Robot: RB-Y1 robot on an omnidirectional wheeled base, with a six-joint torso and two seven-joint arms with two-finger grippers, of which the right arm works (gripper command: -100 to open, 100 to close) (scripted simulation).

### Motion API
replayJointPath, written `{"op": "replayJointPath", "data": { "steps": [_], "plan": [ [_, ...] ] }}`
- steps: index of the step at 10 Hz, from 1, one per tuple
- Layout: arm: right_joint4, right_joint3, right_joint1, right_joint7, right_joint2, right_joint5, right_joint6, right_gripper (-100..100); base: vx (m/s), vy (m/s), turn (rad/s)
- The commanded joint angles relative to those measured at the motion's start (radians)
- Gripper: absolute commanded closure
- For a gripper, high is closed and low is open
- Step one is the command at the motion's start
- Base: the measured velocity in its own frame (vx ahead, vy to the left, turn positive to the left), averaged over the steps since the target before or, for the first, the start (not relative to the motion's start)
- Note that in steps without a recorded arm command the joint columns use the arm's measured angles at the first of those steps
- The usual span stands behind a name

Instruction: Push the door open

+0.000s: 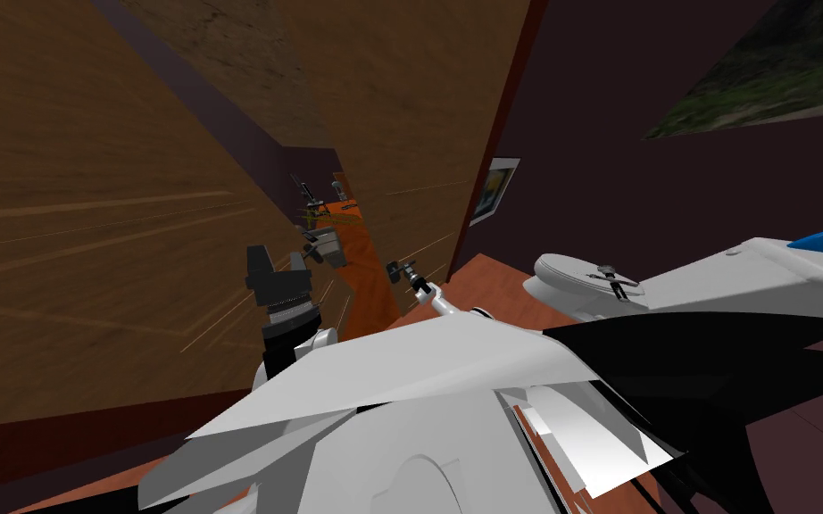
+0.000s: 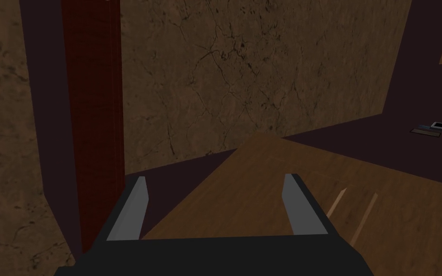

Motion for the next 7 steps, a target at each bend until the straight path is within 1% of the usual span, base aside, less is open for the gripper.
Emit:
{"op": "replayJointPath", "data": {
  "steps": [1,4,6,7],
  "plan": [
    [0.002,-0.012,-0.001,0.004,-0.010,-0.002,0.000,100,0.073,0.052,-0.017],
    [0.004,-0.030,-0.002,0.010,-0.023,-0.006,0.001,100,0.119,0.130,-0.046],
    [0.007,-0.049,-0.003,0.015,-0.034,-0.010,0.002,100,0.143,0.144,-0.039],
    [0.009,-0.063,-0.004,0.020,-0.041,-0.013,0.002,100,0.159,0.144,-0.053]
  ]
}}
